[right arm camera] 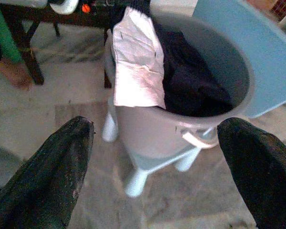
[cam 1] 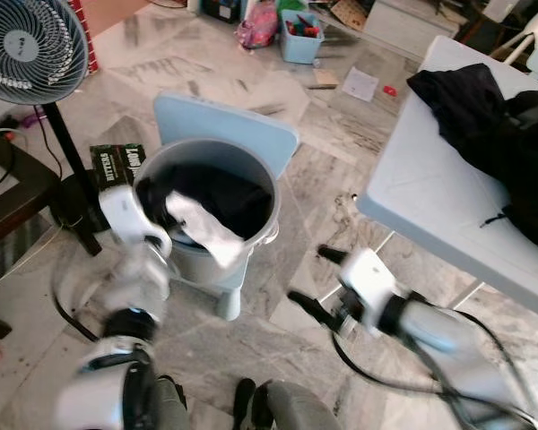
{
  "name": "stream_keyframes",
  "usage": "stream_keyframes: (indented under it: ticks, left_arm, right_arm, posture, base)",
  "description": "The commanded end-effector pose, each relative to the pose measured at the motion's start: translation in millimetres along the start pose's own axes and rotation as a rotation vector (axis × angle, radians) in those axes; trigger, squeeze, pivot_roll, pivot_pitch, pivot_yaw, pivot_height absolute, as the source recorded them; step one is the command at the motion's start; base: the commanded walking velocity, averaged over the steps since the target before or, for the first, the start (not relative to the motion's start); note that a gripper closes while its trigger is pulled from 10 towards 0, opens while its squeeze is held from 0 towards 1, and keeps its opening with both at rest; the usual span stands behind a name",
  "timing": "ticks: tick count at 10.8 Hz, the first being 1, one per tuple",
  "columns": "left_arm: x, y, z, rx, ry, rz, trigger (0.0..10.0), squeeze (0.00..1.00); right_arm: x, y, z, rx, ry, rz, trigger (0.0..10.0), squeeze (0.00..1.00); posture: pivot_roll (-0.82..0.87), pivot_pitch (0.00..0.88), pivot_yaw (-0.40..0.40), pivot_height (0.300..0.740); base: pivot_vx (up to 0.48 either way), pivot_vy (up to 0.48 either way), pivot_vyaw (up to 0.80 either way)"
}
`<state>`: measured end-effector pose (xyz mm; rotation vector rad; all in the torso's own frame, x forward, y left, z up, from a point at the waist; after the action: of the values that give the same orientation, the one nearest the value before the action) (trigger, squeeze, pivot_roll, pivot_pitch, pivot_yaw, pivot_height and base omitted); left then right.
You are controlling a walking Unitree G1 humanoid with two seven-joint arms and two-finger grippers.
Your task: Hang hanger
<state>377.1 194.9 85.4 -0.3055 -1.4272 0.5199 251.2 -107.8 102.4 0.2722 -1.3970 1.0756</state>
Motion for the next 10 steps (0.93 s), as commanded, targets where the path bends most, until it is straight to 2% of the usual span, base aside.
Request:
stream_keyframes:
  ticks: [1, 2, 3, 4, 5, 6, 8, 9, 10]
  left_arm:
    - [15.2, -12.7, -4.0, -0.067, -0.037, -0.075, 0.0, 0.0]
    - [38.2, -26.6, -7.9, -0.142, -0.09, -0.16, 0.0, 0.0]
    - [47.2, -40.9, -8.1, -0.231, -0.105, -0.242, 0.0, 0.0]
    - [53.8, -61.9, -5.5, -0.349, -0.117, -0.355, 0.0, 0.0]
    - [49.2, -80.9, 0.9, -0.47, -0.081, -0.457, 0.0, 0.0]
    - [35.7, -85.0, 11.9, -0.52, -0.046, -0.489, 0.0, 0.0]
    - [1.4, -73.5, 32.7, -0.491, 0.048, -0.45, 0.0, 0.0]
    - [-18.3, -70.0, 51.5, -0.503, 0.109, -0.423, 0.0, 0.0]
    - [-23.3, -66.5, 59.8, -0.503, 0.123, -0.426, 0.0, 0.0]
  right_arm:
    - [-4.2, -0.8, -3.0, -0.014, 0.013, 0.005, 10.0, 0.0]
    - [-3.9, -3.2, -11.7, -0.049, 0.001, 0.007, 10.0, 0.0]
    - [-4.4, -5.4, -17.8, -0.076, -0.004, 0.0, 10.0, 0.0]
    - [-4.6, -10.0, -22.5, -0.117, -0.009, -0.011, 10.0, 0.0]
    - [-4.9, -12.4, -27.5, -0.141, -0.013, -0.017, 10.0, 0.0]
    - [-5.6, -13.4, -31.7, -0.16, -0.017, -0.021, 10.0, 0.0]
    - [-5.9, -11.8, -39.5, -0.17, -0.023, -0.023, 10.0, 0.0]
    - [-10.1, -12.6, -41.1, -0.196, -0.012, -0.054, 10.0, 0.0]
    - [-13.4, -15.4, -40.7, -0.235, -0.004, -0.1, 10.0, 0.0]
  posture:
    - [-0.08, 0.107, -0.138, 0.74]
    - [-0.07, 0.096, -0.122, 0.74]
    - [-0.05, 0.085, -0.107, 0.74]
    - [-0.04, 0.075, -0.092, 0.74]
    - [-0.03, 0.066, -0.077, 0.74]
    - [-0.02, 0.063, -0.072, 0.74]
    - [0.0, 0.049, -0.066, 0.74]
    - [0.01, 0.042, -0.062, 0.74]
    - [0.01, 0.037, -0.057, 0.74]
  base:
    - [0.0, 0.0, 0.0]
    - [0.0, 0.0, 0.0]
    - [0.0, 0.0, 0.0]
    - [0.0, 0.0, 0.0]
    - [0.0, 0.0, 0.0]
    - [0.0, 0.0, 0.0]
    - [0.0, 0.0, 0.0]
    - [0.0, 0.0, 0.0]
    - [0.0, 0.0, 0.0]
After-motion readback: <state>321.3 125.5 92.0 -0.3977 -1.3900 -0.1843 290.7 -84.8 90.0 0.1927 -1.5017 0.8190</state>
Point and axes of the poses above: a point about 5 cm out from each wrist's last joint towards the gripper, its own z axis pointing back from the gripper into the wrist, its own x axis along the axis of the wrist's last joint, y = z × x, the point moved 3 cm from there along -z, pointing out of the wrist towards the gripper, and after that the axes turned 14 degrees about z, right-handed, at the moved point
